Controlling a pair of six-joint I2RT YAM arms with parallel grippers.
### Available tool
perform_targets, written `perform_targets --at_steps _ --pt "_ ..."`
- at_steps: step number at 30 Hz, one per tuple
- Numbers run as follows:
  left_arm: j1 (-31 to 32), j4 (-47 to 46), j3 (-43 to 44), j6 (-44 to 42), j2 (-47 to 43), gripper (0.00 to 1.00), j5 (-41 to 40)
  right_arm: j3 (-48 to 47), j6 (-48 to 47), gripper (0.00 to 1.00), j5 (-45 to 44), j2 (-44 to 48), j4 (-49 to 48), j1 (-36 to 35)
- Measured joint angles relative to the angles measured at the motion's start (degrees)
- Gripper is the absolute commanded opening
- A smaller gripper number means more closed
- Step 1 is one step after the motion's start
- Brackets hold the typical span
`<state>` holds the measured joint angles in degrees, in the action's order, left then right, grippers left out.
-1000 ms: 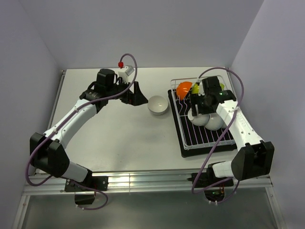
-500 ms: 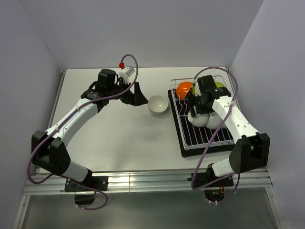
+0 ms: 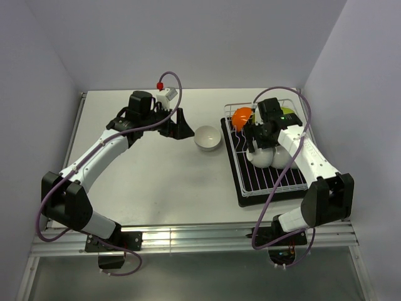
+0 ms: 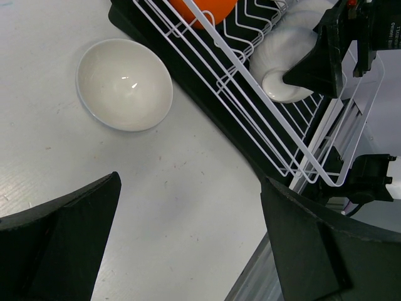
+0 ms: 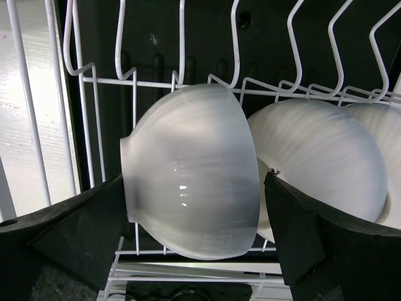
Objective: Load the bowls into the dish rack
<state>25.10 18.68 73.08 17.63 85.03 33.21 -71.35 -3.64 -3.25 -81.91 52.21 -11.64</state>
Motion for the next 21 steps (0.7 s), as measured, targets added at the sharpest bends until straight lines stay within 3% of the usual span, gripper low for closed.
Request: perform_targets --at_steps 17,19,21 --pt "0.0 0.2 0.1 0.0 2.9 1.0 -3.1 -0.6 -2.9 0.99 -1.0 0.7 -1.8 0.3" --pt "0.0 0.5 0.1 0.0 3.0 1.0 -3.2 -0.6 -3.7 0.95 -1.6 1.2 -2.1 0.5" --pt "0.0 0.7 0.1 0.0 3.0 0.99 -3.2 -0.6 -4.5 0.83 -2.4 1.9 -2.2 0.8"
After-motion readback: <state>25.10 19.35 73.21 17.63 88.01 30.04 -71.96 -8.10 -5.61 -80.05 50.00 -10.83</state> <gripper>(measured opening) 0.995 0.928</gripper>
